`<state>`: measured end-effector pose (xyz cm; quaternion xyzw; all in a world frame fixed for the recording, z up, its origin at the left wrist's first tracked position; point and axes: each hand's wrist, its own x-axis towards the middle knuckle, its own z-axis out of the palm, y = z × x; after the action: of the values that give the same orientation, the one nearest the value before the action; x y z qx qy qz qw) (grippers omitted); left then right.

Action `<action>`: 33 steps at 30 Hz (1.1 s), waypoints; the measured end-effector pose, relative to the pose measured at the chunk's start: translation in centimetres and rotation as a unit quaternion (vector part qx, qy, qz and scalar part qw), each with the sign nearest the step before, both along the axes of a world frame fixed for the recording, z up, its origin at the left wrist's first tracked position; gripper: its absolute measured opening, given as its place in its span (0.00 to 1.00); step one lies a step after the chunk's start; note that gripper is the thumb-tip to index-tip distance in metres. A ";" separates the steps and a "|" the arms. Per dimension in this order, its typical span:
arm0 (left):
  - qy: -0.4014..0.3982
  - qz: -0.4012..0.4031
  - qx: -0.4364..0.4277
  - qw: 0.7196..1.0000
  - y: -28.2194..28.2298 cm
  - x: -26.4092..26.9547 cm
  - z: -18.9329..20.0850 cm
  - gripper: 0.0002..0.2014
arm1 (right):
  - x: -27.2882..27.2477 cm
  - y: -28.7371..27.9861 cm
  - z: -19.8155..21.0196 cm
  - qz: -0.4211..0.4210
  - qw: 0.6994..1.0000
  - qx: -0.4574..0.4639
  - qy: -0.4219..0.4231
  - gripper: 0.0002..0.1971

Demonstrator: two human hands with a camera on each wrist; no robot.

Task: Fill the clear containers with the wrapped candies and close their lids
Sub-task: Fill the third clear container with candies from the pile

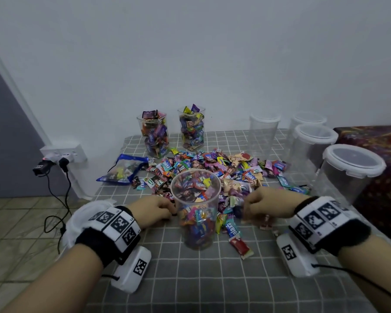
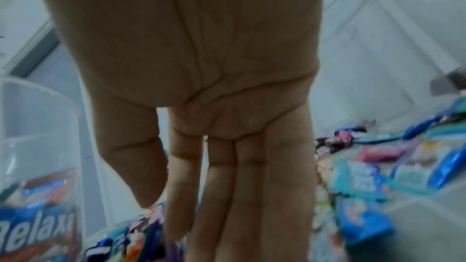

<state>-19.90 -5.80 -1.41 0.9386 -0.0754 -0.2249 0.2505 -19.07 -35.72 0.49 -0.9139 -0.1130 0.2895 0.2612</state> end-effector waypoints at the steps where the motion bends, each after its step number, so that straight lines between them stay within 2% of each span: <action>1: 0.005 0.007 -0.003 1.000 0.2 0.0 0.0 0.07 | -0.4 -0.8 0.4 0.003 1.000 -0.020 0.024 0.08; 4: 0.017 0.023 -0.013 1.000 0.6 0.1 -0.3 0.06 | -1.3 -2.3 0.7 0.039 0.983 -0.145 0.108 0.07; 7: 0.026 0.026 -0.019 0.999 0.0 0.2 -0.6 0.08 | -1.7 -2.1 0.2 0.051 0.964 -0.173 0.197 0.08; 9: 0.022 0.029 -0.011 0.999 -0.5 0.3 -0.8 0.09 | -1.4 -1.6 -0.3 0.038 0.973 -0.151 0.173 0.07; 11: 0.014 0.033 -0.003 0.999 -0.8 0.2 -0.7 0.10 | -0.7 -0.8 -0.8 0.002 0.990 -0.091 0.112 0.06; 14: 0.022 0.036 -0.013 0.999 -0.8 0.1 -0.7 0.12 | 0.4 0.7 -1.4 -0.040 0.998 -0.015 0.038 0.06; 18: 0.015 0.031 -0.018 0.999 -0.3 0.0 -0.5 0.12 | 0.4 2.0 -0.2 0.012 0.989 -0.082 -0.120 0.06; 20: 0.015 0.042 -0.031 0.999 -0.2 0.1 -0.5 0.12 | -0.5 2.3 0.7 0.025 0.993 -0.062 -0.098 0.09; 23: 0.014 0.053 -0.035 0.998 -0.4 0.4 -0.5 0.12 | -2.6 3.4 0.9 0.080 0.993 -0.023 0.078 0.11; 25: 0.016 0.056 -0.038 0.998 -0.5 0.6 -0.5 0.12 | -3.6 4.1 0.3 0.124 0.981 -0.064 0.133 0.11; 27: 0.013 0.057 -0.040 0.998 -0.8 0.6 -0.5 0.13 | -3.6 4.6 -0.1 0.136 0.976 -0.110 0.126 0.12; 30: 0.007 0.062 -0.042 0.997 -1.1 0.5 -0.6 0.13 | -2.4 4.7 -0.5 0.102 0.987 -0.073 0.105 0.10; 33: -0.003 0.064 -0.040 0.997 -1.2 0.5 -0.6 0.11 | -1.0 5.3 -0.7 0.113 0.988 -0.102 -0.002 0.11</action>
<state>-19.38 -7.05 -2.03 0.9314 -0.0246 -0.2023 0.3015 -20.11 -30.47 -0.18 -0.9175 -0.1858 0.3257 0.1324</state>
